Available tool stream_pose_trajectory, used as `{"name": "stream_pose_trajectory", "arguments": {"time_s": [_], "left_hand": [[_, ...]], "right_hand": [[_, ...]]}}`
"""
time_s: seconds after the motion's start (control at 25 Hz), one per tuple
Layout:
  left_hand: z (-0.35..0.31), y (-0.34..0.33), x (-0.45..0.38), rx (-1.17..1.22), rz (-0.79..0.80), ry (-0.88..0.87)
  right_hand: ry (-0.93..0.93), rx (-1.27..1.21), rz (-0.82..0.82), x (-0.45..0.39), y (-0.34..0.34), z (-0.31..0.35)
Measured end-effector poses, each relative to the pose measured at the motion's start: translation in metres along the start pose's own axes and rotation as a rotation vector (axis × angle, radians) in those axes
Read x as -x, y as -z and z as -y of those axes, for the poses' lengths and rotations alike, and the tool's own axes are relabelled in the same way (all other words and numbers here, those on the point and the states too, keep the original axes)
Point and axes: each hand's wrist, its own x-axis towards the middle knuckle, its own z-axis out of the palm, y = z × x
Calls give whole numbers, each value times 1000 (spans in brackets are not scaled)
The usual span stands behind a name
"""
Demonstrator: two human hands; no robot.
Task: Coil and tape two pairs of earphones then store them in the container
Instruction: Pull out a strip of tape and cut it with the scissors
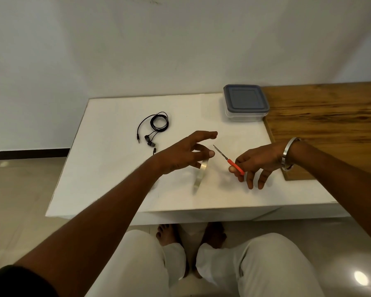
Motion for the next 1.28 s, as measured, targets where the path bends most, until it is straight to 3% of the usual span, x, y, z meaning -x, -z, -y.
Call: {"name": "stream_pose_trajectory", "arguments": {"time_s": [1.28], "left_hand": [[-1,3,-14,-21,109,-2]], "right_hand": [[72,228,-14,-15,28,2]]}}
